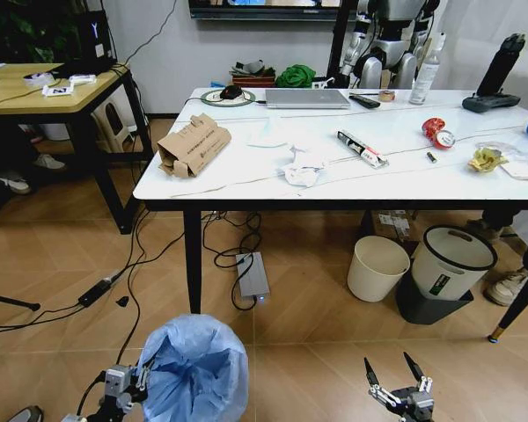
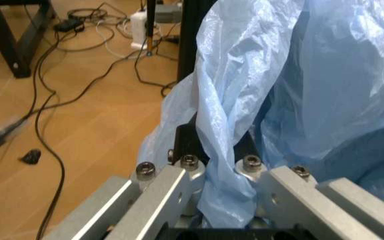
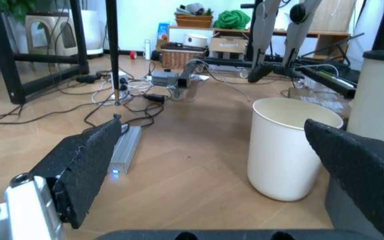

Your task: Pick up the trash bin and place the trash from the table into it.

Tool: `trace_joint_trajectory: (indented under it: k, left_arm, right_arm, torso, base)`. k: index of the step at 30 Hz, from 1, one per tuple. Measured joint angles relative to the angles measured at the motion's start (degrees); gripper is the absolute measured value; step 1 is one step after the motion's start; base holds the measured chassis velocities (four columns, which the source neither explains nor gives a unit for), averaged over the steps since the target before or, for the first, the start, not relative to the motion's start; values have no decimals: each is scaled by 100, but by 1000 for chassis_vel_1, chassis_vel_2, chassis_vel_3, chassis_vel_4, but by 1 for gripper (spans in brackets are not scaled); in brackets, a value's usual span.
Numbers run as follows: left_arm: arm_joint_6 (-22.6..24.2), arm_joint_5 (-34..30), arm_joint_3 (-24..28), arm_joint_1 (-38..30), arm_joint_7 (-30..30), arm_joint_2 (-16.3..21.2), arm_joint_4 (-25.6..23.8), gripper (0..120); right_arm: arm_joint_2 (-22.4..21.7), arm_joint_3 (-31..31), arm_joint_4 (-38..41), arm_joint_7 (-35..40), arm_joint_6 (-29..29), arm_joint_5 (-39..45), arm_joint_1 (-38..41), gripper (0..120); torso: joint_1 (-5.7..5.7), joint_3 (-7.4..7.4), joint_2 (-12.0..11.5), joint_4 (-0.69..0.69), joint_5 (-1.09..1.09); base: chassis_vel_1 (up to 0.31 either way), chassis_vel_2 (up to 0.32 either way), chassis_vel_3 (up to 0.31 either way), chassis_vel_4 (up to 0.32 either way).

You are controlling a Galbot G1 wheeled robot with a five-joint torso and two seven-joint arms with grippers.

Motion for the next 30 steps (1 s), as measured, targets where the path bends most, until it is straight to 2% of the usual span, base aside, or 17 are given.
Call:
trace_joint_trajectory:
  k: [21, 30]
  left_arm:
    - [39, 6, 170, -227, 57, 92, 1, 0]
    - [195, -198, 489, -25, 28, 115, -140, 0]
  right_arm:
    - [0, 94, -51, 1, 60, -83, -49, 100]
    - [0, 78, -224, 1, 100, -90, -5, 100]
  torso:
    - [202, 354, 555, 0, 0]
    - [283, 483, 767, 0, 0]
  base:
    - [0, 0, 0, 0]
    - [0, 0, 0, 0]
